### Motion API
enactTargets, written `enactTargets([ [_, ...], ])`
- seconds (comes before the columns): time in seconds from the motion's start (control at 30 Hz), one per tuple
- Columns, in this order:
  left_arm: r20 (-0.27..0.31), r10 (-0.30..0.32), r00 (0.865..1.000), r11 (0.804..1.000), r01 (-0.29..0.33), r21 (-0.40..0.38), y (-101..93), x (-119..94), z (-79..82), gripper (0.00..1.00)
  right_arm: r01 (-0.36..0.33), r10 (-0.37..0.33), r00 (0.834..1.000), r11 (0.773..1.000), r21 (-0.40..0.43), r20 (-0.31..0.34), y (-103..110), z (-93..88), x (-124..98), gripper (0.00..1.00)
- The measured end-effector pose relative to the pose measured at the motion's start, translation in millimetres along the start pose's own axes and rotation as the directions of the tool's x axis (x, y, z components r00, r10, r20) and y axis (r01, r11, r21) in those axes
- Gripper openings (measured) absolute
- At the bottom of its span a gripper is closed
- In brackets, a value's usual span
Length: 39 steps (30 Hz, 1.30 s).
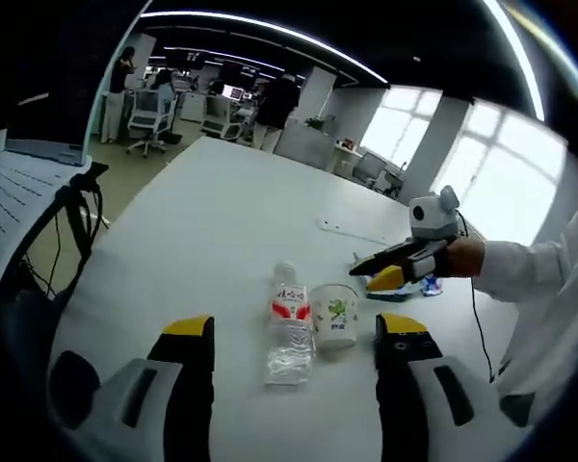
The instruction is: Arrange the tabletop items into an orderly group along one side of the table until the central work area is clear of visible clutter.
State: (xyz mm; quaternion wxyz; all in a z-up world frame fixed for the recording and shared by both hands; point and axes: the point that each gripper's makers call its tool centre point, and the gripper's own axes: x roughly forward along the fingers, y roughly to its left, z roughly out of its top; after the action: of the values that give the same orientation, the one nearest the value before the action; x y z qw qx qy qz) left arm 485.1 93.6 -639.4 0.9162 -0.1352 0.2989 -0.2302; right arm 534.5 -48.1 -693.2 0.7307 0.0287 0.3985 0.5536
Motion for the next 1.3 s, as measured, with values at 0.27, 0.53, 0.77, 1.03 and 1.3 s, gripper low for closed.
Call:
enactTargets([
  [0.27,0.011,0.03,0.999,0.999,-0.03,-0.024,13.5,-2,-7.9,0.67,-0.094,0.091,0.993,0.995,-0.038,-0.074,-2,-5.3,12,0.29],
  [0.53,0.013,0.042,0.999,0.998,-0.042,-0.044,17.6,1,-12.4,0.66,-0.181,0.175,0.975,0.983,-0.035,-0.137,2,-12.1,15,0.11],
  [0.77,0.024,0.036,0.999,0.998,-0.035,-0.054,13.0,5,-12.6,0.64,-0.224,0.217,0.961,0.974,-0.022,-0.174,14,-16.2,9,0.06],
  [1.03,0.029,0.028,0.999,0.998,-0.026,-0.062,6.8,4,-15.4,0.64,-0.284,0.271,0.94,0.958,-0.038,-0.205,38,-18.0,-5,0.0],
  [1.3,0.051,0.023,0.998,0.997,-0.019,-0.071,3.2,-3,-14.2,0.63,-0.241,0.194,0.946,0.957,-0.162,-0.26,45,-16.1,-19,0.0],
])
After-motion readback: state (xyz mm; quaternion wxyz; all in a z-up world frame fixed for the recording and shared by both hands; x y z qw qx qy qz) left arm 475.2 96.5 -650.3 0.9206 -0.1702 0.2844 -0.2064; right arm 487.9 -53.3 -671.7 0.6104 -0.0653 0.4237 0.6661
